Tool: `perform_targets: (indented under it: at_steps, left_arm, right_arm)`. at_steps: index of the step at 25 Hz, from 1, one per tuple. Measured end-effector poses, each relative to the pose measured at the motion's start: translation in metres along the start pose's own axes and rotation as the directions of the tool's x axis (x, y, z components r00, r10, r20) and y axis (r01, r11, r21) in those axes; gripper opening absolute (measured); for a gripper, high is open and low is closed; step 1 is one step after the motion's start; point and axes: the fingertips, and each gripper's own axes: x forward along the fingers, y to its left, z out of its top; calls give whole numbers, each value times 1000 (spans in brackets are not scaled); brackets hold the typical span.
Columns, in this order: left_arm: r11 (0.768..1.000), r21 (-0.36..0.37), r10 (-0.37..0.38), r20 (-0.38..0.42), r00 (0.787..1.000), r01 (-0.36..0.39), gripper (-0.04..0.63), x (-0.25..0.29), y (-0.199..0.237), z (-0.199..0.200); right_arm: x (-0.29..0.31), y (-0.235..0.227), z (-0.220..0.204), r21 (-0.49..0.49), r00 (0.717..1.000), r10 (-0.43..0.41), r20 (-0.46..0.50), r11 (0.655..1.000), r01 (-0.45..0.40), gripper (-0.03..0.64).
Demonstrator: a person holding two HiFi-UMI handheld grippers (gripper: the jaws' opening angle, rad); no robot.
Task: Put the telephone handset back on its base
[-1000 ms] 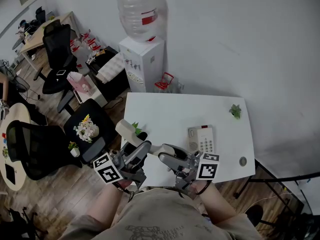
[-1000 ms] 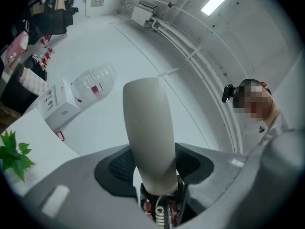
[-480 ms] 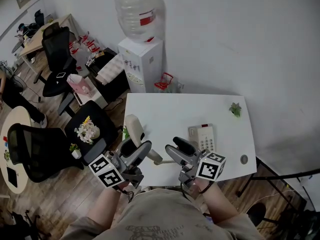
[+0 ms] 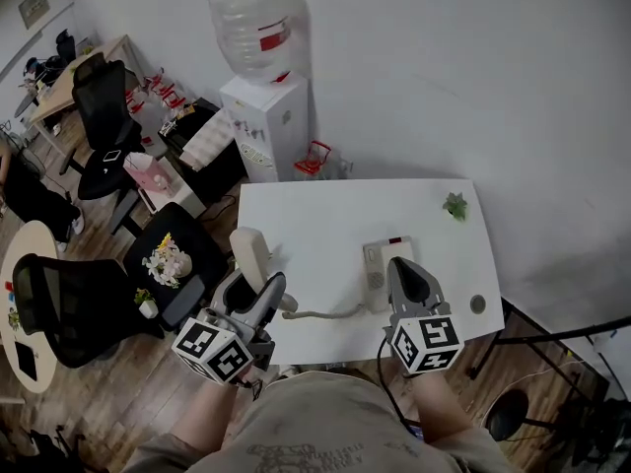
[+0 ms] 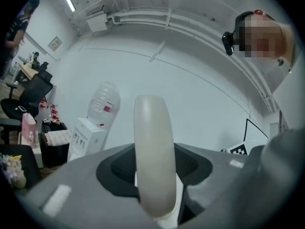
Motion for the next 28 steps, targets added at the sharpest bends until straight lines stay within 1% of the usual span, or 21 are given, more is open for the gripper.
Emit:
perform_targets:
  at_steps: [1, 3, 7, 11, 15, 17, 22, 25, 28]
  left_arm:
    - [1000, -7, 5, -5, 1000, -5, 212, 1, 0, -1]
    - [1000, -18, 10, -15, 1000, -10, 212, 3, -1, -4]
    - [1000, -22, 11, -36, 999, -12, 212, 11, -3, -15]
    - [999, -35, 22, -102, 995, -26, 212, 29, -13, -34]
    - [1000, -13, -6, -178, 984, 4, 212, 54, -37, -63]
    - [1000, -20, -10, -215, 977, 6, 212, 66, -47, -80]
    - [997, -69, -3, -310, 951, -19, 212, 95, -62, -128]
    - [993, -102, 15, -365, 931, -56, 212, 114, -68, -160]
    - [986, -121, 51, -425, 904, -112, 212, 129, -68, -192]
  right_arm:
    - [-3, -4, 0, 12, 1000, -13, 5, 1000, 13, 26]
    - [-9, -11, -1, 28, 999, -32, 7, 999, 32, 26]
    - [-16, -22, -7, 33, 998, -58, -13, 998, 58, 25]
    - [-24, -35, -16, 41, 996, -86, -32, 995, 87, 26]
    - [-33, -48, -26, 51, 993, -98, -64, 994, 102, 26]
    - [-39, -54, -30, 56, 992, -104, -74, 993, 108, 26]
    - [-50, -75, -46, 66, 986, -133, -102, 988, 140, 26]
    - [-56, -89, -60, 81, 981, -142, -132, 985, 153, 26]
    - [-60, -100, -73, 97, 978, -140, -157, 983, 156, 26]
